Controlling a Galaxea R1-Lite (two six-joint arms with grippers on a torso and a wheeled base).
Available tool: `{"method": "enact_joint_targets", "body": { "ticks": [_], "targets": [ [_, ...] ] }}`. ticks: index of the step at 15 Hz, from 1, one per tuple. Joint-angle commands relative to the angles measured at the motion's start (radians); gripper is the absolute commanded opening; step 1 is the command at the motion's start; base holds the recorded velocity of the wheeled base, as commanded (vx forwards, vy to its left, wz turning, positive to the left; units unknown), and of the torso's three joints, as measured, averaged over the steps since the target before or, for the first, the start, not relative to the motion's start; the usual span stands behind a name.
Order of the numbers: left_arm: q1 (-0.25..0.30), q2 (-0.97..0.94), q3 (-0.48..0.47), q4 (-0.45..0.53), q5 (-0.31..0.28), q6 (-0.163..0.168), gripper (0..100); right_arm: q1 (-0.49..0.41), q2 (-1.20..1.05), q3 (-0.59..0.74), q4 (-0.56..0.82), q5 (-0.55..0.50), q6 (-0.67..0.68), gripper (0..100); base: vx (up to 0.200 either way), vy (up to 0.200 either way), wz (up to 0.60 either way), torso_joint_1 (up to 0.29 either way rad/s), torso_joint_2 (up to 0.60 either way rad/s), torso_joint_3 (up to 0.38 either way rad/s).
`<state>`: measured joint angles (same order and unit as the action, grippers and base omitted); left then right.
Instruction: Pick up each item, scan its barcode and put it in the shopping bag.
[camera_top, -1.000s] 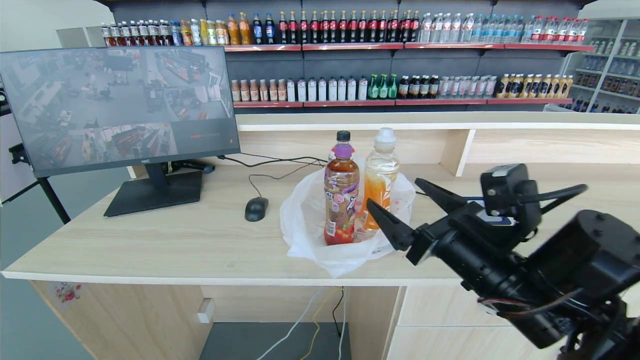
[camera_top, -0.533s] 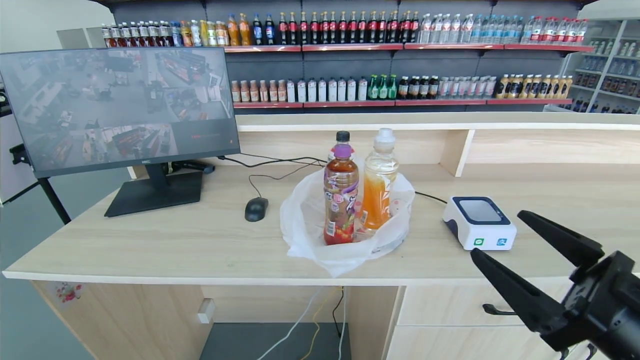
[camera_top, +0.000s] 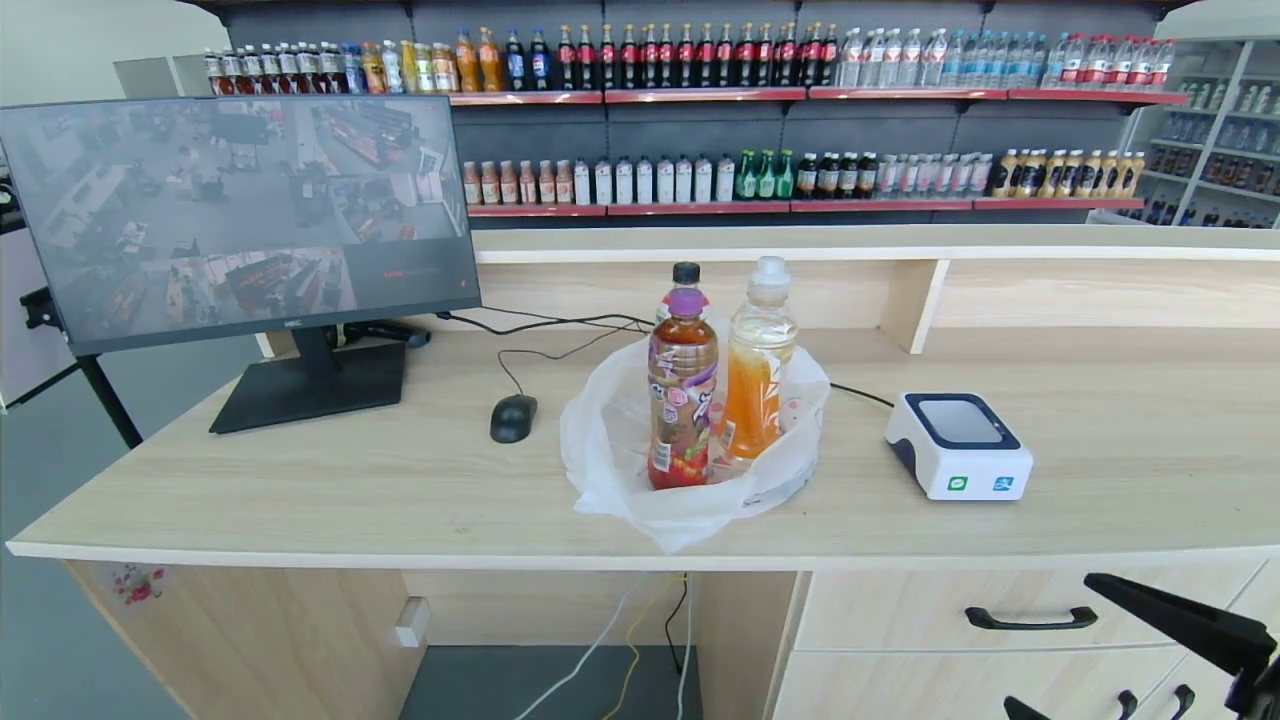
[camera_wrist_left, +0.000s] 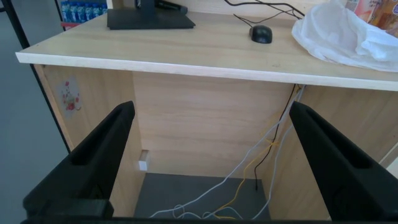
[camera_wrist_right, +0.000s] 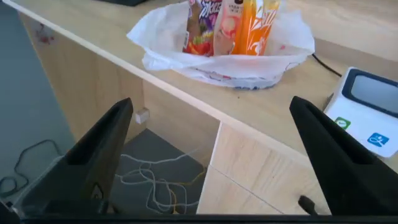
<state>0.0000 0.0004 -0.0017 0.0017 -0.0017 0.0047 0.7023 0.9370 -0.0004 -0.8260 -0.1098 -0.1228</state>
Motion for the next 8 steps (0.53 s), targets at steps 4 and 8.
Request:
{"method": "enact_joint_targets", "body": {
  "ticks": [4, 8],
  "targets": [
    [0.0, 0.0, 0.0, 0.0, 0.0, 0.0, 100, 0.014, -0.563, -0.003, 0.746, 0.001, -0.069, 100, 0.0, 0.0, 0.0, 0.0, 0.0, 0.0],
    [0.0, 0.0, 0.0, 0.0, 0.0, 0.0, 100, 0.012, -0.596, -0.013, 0.808, 0.019, -0.066, 100, 0.0, 0.0, 0.0, 0.0, 0.0, 0.0]
  ]
}}
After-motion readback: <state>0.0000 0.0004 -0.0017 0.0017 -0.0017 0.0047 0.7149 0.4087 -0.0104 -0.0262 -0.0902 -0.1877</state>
